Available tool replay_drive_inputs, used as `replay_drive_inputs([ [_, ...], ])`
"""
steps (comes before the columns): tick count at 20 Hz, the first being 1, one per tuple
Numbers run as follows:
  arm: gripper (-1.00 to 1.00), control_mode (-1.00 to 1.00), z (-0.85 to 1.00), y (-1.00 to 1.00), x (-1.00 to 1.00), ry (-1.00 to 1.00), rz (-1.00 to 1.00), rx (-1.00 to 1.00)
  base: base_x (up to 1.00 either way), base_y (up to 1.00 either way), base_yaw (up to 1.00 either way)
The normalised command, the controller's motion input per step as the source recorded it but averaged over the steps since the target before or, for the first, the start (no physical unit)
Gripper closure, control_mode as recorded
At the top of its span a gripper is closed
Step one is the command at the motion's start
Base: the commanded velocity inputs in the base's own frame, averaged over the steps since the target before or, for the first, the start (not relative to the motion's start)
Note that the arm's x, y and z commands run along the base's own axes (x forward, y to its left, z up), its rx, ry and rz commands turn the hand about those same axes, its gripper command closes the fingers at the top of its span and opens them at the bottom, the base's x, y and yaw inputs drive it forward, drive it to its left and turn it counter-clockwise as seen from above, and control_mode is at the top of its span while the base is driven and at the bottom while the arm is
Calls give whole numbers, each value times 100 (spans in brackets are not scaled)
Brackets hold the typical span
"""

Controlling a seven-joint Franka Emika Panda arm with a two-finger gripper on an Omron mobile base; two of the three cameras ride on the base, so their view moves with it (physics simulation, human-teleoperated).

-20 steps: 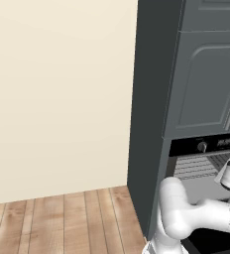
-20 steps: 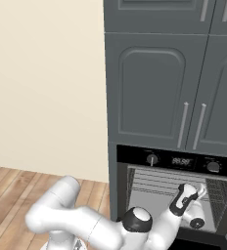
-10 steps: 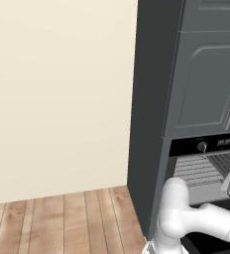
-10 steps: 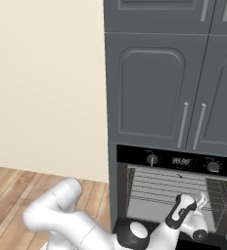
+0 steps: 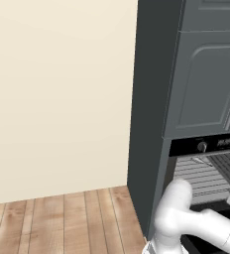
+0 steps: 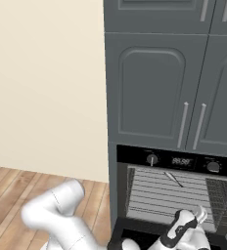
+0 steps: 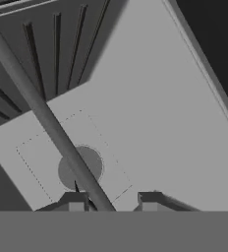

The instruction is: Take the fish from the oven and place it on the plate on the counter.

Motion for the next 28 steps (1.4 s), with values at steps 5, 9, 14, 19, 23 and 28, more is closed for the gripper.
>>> replay_drive_inputs([
  [5, 100, -100, -12, 0, -66, 10, 8, 0, 0, 0, 0],
  [9, 100, -100, -10, 0, -65, 18, 8, 0, 0, 0, 0],
  [14, 100, -100, -22, 0, -77, 17, 8, 0, 0, 0, 0],
  [19, 100, -100, -23, 0, -88, 16, 8, 0, 0, 0, 0],
  [23, 100, -100, -22, -1, -97, 14, 8, 0, 0, 0, 0],
  [28, 100, -100, -6, -5, -100, 9, 9, 0, 0, 0, 0],
])
